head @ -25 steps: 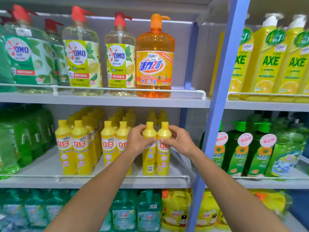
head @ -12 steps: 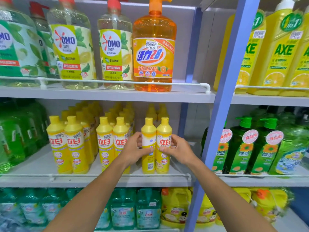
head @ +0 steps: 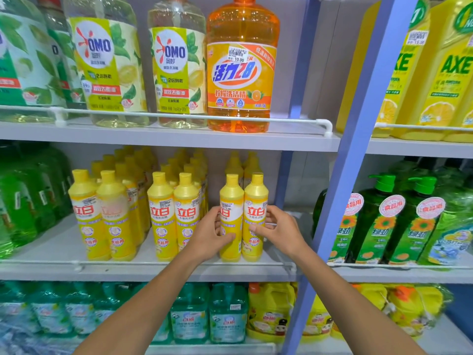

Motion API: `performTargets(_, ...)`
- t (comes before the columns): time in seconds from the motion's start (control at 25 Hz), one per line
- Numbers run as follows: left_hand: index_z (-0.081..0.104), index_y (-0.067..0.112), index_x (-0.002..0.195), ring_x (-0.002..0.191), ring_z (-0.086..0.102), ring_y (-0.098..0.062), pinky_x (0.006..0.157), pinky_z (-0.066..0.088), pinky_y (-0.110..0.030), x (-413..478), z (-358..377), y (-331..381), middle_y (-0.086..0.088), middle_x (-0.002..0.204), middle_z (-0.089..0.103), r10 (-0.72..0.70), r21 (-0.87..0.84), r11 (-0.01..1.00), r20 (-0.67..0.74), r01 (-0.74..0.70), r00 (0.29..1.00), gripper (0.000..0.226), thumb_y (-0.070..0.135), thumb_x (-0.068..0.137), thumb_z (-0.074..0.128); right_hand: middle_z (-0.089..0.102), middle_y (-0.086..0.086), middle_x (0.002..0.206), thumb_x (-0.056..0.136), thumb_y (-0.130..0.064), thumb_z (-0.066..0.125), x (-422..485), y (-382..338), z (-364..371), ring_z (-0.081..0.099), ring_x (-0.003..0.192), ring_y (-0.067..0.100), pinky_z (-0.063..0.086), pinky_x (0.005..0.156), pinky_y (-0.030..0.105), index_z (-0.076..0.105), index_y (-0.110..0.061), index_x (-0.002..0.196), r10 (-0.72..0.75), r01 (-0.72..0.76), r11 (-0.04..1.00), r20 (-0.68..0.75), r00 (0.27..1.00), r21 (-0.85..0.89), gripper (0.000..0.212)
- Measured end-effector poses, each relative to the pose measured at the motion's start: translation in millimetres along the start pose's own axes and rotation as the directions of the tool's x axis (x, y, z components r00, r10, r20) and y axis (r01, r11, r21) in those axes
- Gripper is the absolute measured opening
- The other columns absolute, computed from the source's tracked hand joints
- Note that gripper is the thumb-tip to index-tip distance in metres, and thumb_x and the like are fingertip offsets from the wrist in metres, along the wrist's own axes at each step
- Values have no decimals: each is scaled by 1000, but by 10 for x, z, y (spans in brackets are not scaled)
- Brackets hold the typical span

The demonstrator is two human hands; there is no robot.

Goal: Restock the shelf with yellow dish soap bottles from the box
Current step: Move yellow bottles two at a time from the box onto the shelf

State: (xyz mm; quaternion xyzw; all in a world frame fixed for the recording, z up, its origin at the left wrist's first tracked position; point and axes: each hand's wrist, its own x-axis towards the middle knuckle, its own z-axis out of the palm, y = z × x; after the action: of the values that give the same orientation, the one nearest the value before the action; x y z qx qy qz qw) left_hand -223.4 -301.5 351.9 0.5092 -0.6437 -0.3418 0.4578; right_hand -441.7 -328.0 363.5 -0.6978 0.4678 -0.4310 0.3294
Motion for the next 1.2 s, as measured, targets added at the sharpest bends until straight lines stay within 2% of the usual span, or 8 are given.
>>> performTargets(0.08,55,16,127,107,64,-3,87,56,-18,-11,16,7,10,114,67,-9,48,999,-46,11,999,59,11,76,85,71,-9,116,78,-27,85,-27,40,4,68,105,1,52,81,9,60,-19,129,-11,11,1000,-24,1000,4,57)
performTargets(0.16,57,20,121,101,64,-6,87,57,-26,15,95,8,7,114,66,2,141,990,-147,19,989,58,22,72,89,72,-6,117,77,-26,86,-34,53,13,68,106,3,53,82,11,61,-17,129,-18,18,1000,-35,999,10,58)
performTargets(0.24,54,22,115,101,62,-11,85,55,-30,67,180,3,4,113,64,1,209,977,-224,47,975,58,29,70,90,72,-6,117,78,-24,86,-29,50,24,68,104,-2,53,82,11,61,-16,129,-13,14,1000,-46,999,23,58)
performTargets(0.48,51,18,111,103,65,-18,89,57,-40,286,250,-4,1,114,66,-30,243,963,-327,115,944,66,36,64,93,67,-16,111,82,-12,81,58,72,56,63,96,-17,49,76,3,59,-12,132,-2,6,998,-65,998,62,55)
performTargets(0.64,51,17,123,101,63,-14,90,55,-34,272,263,-59,6,113,64,-67,160,980,-306,121,950,66,27,70,90,66,-15,110,85,-9,78,175,97,91,62,92,-21,48,72,1,56,-12,137,16,-10,996,-62,998,84,56)
performTargets(0.72,53,18,127,104,64,-14,93,56,-37,242,256,-117,2,119,66,-52,150,984,-294,99,954,65,23,73,87,65,-14,109,85,-8,78,216,128,110,61,89,-23,47,70,1,55,-11,136,25,-19,996,-70,997,90,56)
performTargets(0.92,55,16,127,109,65,-19,97,56,-43,361,296,-98,-2,123,67,-80,131,983,-323,129,943,61,23,76,87,64,-19,105,83,-9,80,285,190,120,59,89,-26,46,69,-1,59,-9,130,35,-27,997,-109,993,72,52)
performTargets(1.2,54,18,126,111,65,-18,96,56,-40,512,330,-172,-2,124,66,-88,110,985,-348,134,933,62,20,74,88,67,-10,107,83,-13,81,426,180,135,61,85,-23,47,67,1,62,-12,129,40,-37,999,-127,991,28,50)
